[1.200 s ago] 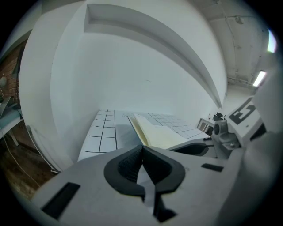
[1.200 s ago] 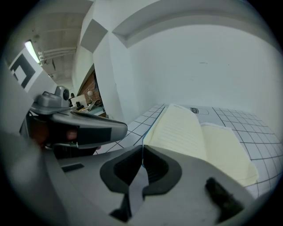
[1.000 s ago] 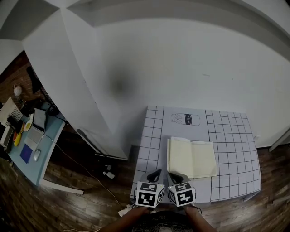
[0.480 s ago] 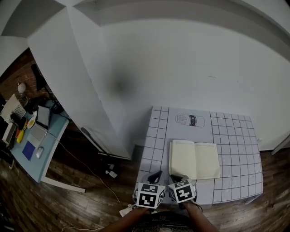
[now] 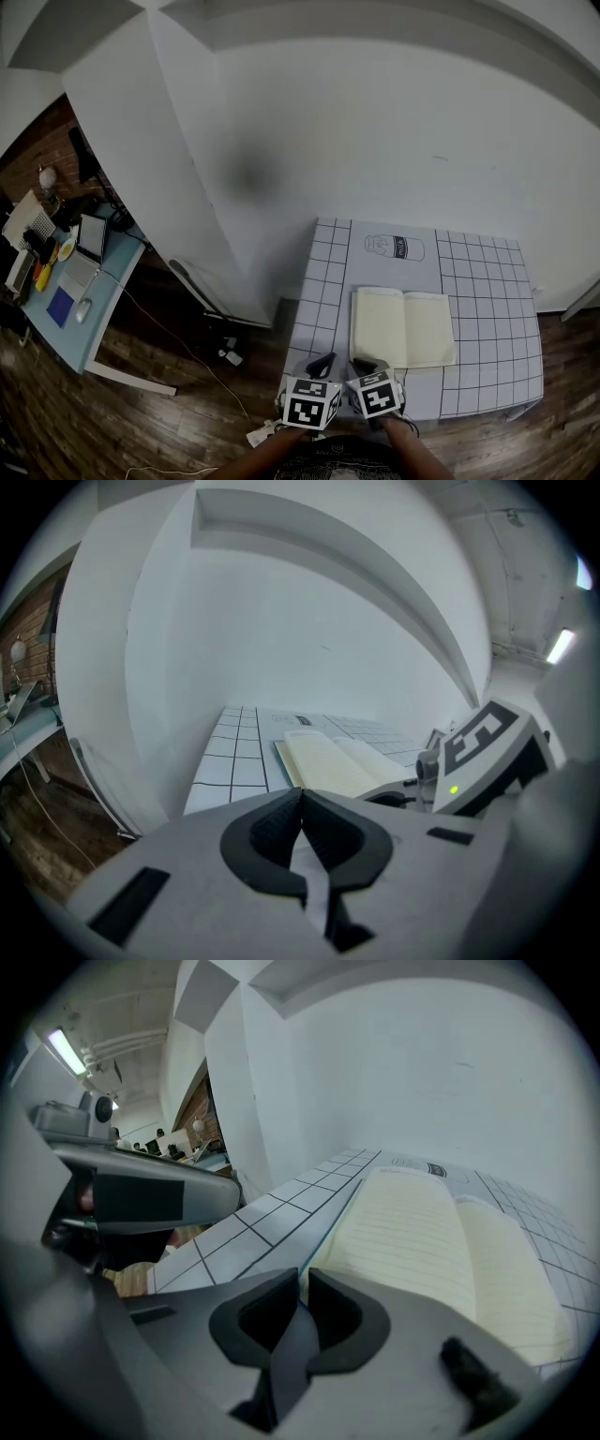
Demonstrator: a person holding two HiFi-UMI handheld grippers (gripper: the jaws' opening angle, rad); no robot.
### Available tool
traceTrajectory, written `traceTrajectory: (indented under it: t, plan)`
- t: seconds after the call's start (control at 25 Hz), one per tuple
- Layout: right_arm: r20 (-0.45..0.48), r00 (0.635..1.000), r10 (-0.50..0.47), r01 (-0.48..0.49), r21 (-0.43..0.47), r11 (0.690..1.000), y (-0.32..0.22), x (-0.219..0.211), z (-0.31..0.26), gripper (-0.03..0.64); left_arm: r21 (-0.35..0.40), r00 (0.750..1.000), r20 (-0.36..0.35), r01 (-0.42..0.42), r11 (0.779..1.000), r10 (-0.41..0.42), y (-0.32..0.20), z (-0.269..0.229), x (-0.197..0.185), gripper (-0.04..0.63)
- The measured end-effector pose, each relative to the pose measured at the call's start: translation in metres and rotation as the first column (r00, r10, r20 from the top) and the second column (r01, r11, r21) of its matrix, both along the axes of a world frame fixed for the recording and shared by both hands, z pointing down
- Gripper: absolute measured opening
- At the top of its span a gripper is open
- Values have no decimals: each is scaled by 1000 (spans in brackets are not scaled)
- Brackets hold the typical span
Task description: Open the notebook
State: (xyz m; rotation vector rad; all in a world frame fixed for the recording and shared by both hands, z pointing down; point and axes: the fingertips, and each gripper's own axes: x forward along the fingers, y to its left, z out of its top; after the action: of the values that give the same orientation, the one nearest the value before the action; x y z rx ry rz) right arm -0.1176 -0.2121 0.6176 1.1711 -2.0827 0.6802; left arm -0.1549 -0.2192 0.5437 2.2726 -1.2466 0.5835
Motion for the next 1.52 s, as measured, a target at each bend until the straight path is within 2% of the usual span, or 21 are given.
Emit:
traceTrajectory:
  t: [0.52,1.16,1.52]
  plan:
    - [70,997,15,-21,84,996,20,0,-29,40,-1,999,-20,-25,1000,25,22,-3,12,11]
    - [146,978,147,-163,111,980,51,37,-56,25,-23,993,-67,-104,994,102,51,-3,50,11]
    - [183,971,156,-187,164,969,61,61,-80,15,-1,992,-68,-103,995,102,63,-13,76,11]
